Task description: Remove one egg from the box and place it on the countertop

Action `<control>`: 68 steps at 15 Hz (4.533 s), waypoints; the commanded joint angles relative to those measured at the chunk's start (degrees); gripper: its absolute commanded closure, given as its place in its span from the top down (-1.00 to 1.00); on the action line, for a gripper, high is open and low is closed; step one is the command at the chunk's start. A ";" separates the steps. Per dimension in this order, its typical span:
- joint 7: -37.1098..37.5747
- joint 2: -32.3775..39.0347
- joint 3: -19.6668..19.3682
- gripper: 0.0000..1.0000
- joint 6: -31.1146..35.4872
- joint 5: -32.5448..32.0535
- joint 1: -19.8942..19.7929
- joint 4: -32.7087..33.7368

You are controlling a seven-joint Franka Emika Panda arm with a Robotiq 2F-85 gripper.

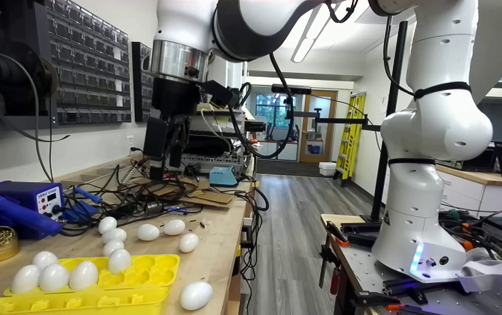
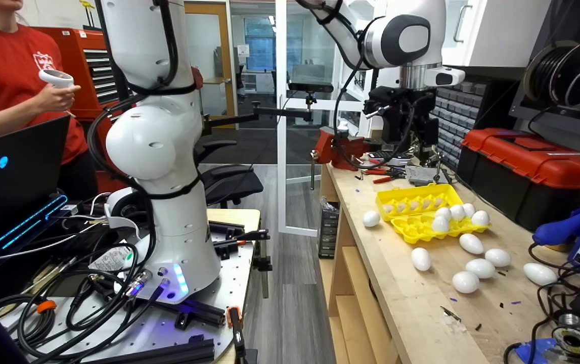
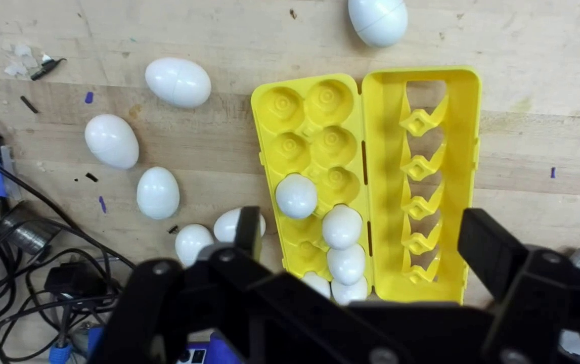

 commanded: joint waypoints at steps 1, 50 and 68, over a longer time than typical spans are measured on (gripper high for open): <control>0.07 4.53 -1.48 1.00 2.96 -1.65 1.73 3.60; -0.48 33.88 -13.34 -0.33 16.80 -7.13 9.10 17.84; -2.34 27.45 -15.52 -0.53 16.92 -9.01 8.78 15.84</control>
